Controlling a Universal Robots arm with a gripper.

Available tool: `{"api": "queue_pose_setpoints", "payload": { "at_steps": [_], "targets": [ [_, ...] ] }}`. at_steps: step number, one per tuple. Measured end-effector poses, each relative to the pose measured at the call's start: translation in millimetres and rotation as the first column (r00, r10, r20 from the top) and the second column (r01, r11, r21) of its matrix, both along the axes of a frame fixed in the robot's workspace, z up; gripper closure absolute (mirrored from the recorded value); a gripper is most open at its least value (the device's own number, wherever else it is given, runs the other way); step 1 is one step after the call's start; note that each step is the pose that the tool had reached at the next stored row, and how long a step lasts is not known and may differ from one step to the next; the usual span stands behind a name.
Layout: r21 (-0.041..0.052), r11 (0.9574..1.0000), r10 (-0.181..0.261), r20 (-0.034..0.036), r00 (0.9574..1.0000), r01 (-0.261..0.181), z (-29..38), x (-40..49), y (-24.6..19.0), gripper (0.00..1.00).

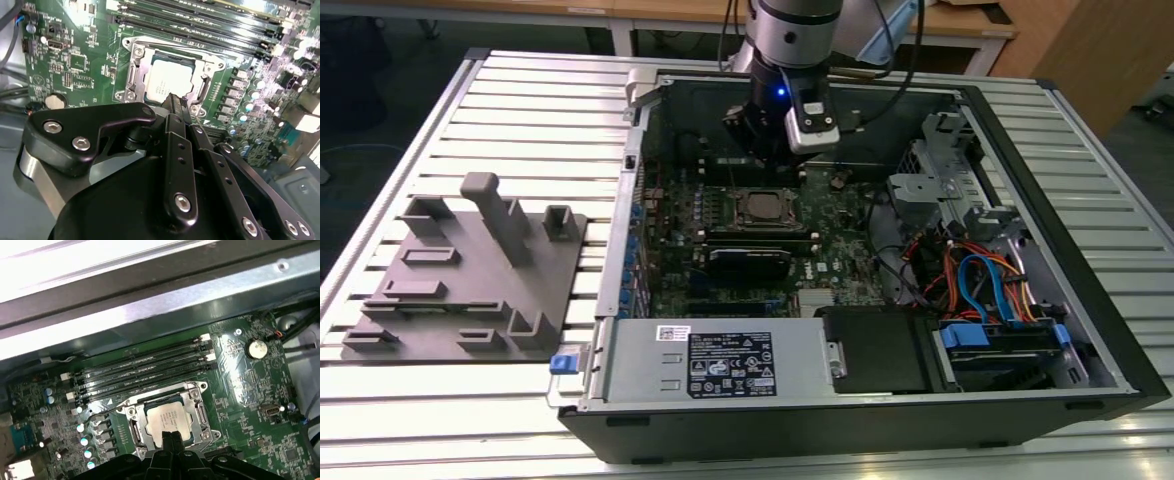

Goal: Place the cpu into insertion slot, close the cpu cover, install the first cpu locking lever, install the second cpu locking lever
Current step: 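Install the first cpu locking lever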

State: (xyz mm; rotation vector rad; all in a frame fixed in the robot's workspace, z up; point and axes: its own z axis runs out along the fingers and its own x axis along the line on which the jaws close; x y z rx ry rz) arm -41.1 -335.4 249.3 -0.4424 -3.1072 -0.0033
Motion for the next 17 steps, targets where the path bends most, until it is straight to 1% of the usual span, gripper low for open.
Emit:
{"api": "queue_pose_setpoints", "payload": {
  "at_steps": [3, 4, 17],
  "targets": [
    [0.0004, 0.9992, 0.041, 0.0001, 0.9992, -0.041, 0.0, 0.0, 0.0, 0.90],
    [0.0004, 0.9989, 0.047, 0.0001, 0.9989, -0.047, 0.0, 0.0, 0.0, 0.90],
    [0.0004, 0.9988, 0.048, 0.0001, 0.9988, -0.048, 0.0, 0.0, 0.0, 0.90]
  ]
}}
